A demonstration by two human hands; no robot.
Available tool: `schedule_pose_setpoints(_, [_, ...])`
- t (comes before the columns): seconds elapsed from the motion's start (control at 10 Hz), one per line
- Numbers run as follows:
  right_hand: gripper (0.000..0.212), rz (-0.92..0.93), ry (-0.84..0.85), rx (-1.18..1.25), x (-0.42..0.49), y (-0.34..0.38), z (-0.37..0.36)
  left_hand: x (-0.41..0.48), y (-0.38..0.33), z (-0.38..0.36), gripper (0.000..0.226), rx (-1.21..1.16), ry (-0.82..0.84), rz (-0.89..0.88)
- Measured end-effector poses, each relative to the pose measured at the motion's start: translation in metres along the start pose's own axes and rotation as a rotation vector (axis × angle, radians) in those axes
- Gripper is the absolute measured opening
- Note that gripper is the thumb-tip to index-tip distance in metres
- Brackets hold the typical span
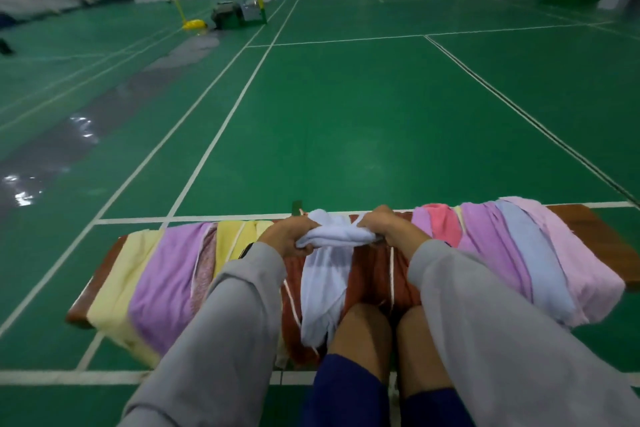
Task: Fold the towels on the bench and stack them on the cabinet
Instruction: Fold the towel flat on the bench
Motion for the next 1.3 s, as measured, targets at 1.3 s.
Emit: schedule_pose_setpoints(1.3, [0.062,0.91,0.454,-0.584,-0.113,0.228,-0.425,-0.127,0.377,0.038,0.042,-0.101,-0.146,0.682])
Point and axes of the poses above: each hand's wrist, its own x-axis towards the middle knuckle, its own z-axis out of the back of the hand, y = z × x, the point moved 7 cm from there along x, towards the middle knuckle, and after that the axes turned 4 degrees about -y, right-handed, at the moved point
